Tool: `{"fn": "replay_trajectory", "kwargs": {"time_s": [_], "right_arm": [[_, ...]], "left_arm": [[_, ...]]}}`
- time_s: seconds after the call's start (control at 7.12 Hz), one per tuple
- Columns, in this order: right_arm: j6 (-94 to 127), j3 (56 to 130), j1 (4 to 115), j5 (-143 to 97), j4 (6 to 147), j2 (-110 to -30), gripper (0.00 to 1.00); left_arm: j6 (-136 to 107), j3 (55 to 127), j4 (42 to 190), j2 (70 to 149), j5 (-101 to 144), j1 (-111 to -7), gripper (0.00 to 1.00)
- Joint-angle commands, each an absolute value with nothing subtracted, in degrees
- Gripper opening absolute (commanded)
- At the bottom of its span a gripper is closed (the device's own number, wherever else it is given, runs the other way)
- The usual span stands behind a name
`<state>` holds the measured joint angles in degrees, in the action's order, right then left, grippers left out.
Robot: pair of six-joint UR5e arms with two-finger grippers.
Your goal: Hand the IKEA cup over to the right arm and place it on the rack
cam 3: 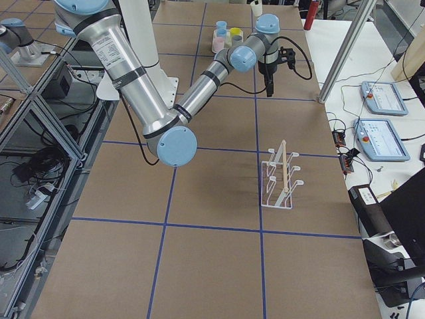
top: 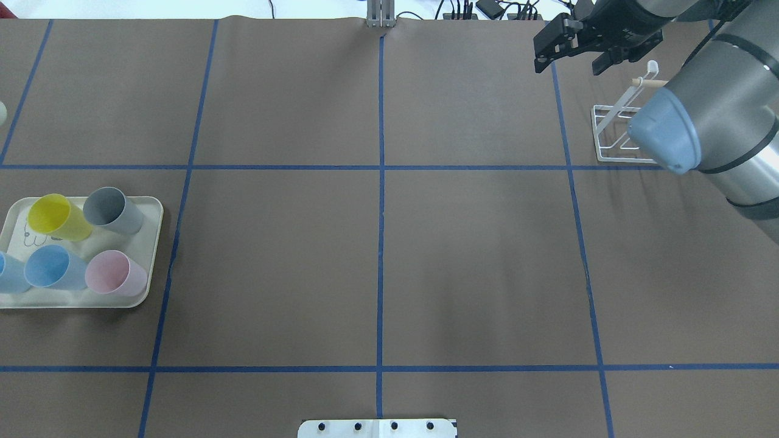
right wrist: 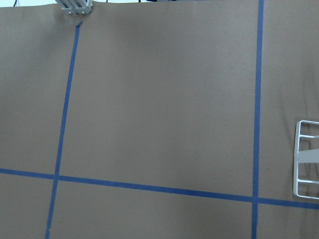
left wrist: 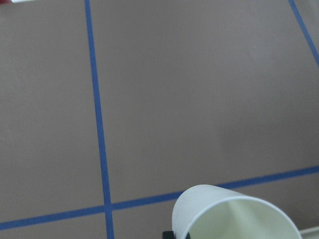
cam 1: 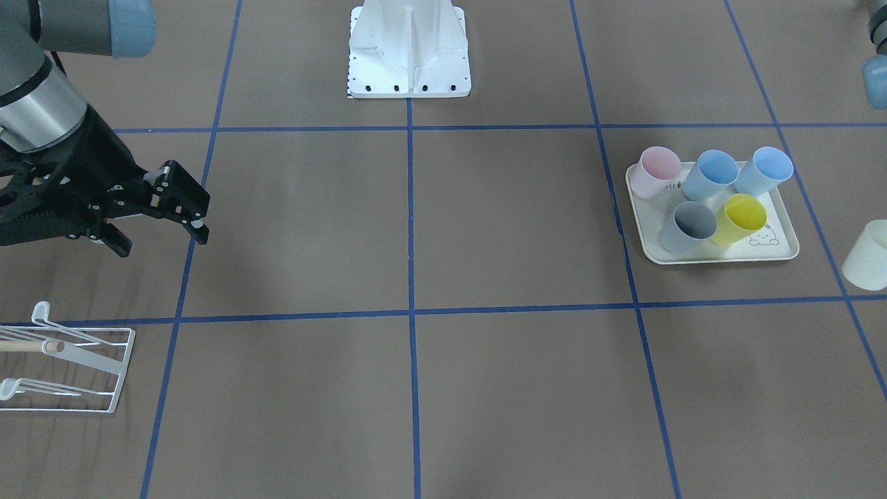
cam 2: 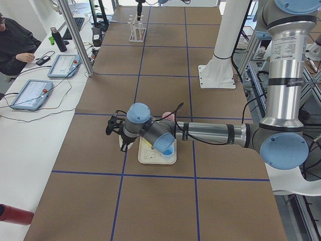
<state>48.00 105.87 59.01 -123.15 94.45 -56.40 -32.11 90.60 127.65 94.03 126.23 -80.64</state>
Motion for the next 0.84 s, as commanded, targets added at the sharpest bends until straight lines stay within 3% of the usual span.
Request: {"fn": "replay_trajectory", "kwargs": {"time_s": [0.0, 0.7], "right_arm": [[56.2, 105.5, 55.2, -116.7, 94.0, -53.2, 1.00], [85.9, 102.4, 47.9, -106.5, 67.4, -51.2, 1.00]], "left_arm": [[-49.6, 91.1, 133.8, 98.0, 124.6, -80.1, 0.00], [-97.9, 94.5, 151.3, 105.3, 122.1, -64.0, 0.00]]}}
